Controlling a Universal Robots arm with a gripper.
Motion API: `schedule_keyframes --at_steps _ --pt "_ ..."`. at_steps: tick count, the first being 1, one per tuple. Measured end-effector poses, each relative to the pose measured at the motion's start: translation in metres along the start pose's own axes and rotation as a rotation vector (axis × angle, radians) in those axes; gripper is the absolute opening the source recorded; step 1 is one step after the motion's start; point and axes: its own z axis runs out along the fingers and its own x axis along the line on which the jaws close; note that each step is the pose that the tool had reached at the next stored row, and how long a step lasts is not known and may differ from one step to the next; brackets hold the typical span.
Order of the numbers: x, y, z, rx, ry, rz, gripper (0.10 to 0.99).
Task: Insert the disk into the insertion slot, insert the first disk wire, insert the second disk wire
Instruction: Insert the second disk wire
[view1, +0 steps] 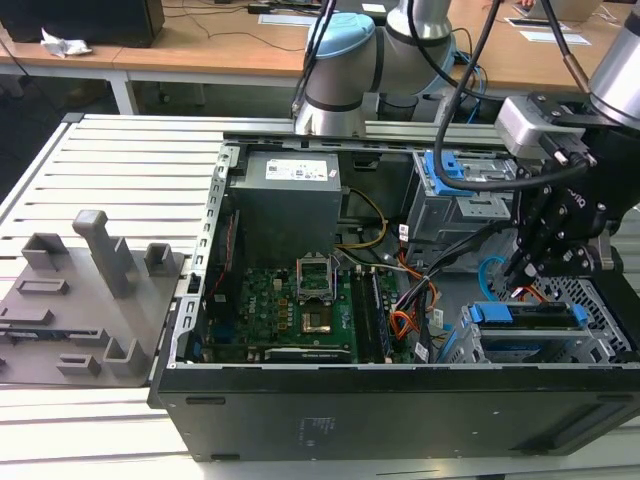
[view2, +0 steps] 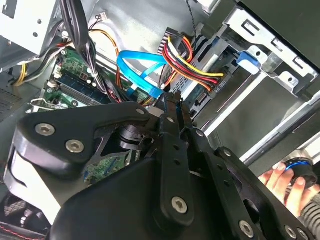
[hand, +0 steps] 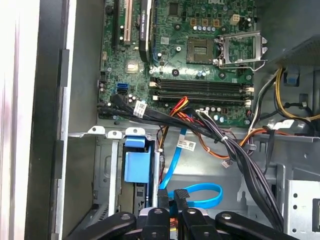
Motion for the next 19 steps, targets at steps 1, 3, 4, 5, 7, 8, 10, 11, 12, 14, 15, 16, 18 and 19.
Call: schedule_keyframes --at_steps 1,3,4,5,7,8,10,11,12,14,15,16,18,19 --pt "0.0002 -0.0001 0.0003 0.0 -0.0006 0.004 0.161" --pt "0.0019 -0.0002 0.0003 0.0 -0.0004 0.004 0.161" --pt "0.0041 -0.0002 0.0003 0.0 -0.0004 0.004 0.161" --pt "0.0061 -0.0003 0.0003 0.0 -0.0004 0.004 0.161" --pt "0.0104 -0.0004 0.0005 0.0 -0.0005 0.004 0.161" --pt "0.0134 -0.0004 0.0005 0.0 -0.0004 0.004 0.161" --pt "0.0158 -0.0005 0.0007 0.0 -0.0004 0.004 0.161" --pt "0.0177 -0.0008 0.0009 0.0 -0.0005 0.004 0.161" --pt "0.0187 -0.0011 0.0011 0.0 -0.0005 0.004 0.161" --pt "0.0201 -0.0018 0.0014 0.0 -0.0006 0.004 0.161" --pt "0.0205 -0.0023 0.0016 0.0 -0.0005 0.004 0.161" --pt "0.0211 -0.0033 0.0019 0.0 -0.0005 0.004 0.161" --pt "0.0225 -0.0049 0.0025 0.0 -0.0005 0.005 0.161" --pt "0.023 -0.0057 0.0028 0.0 -0.0005 0.005 0.161"
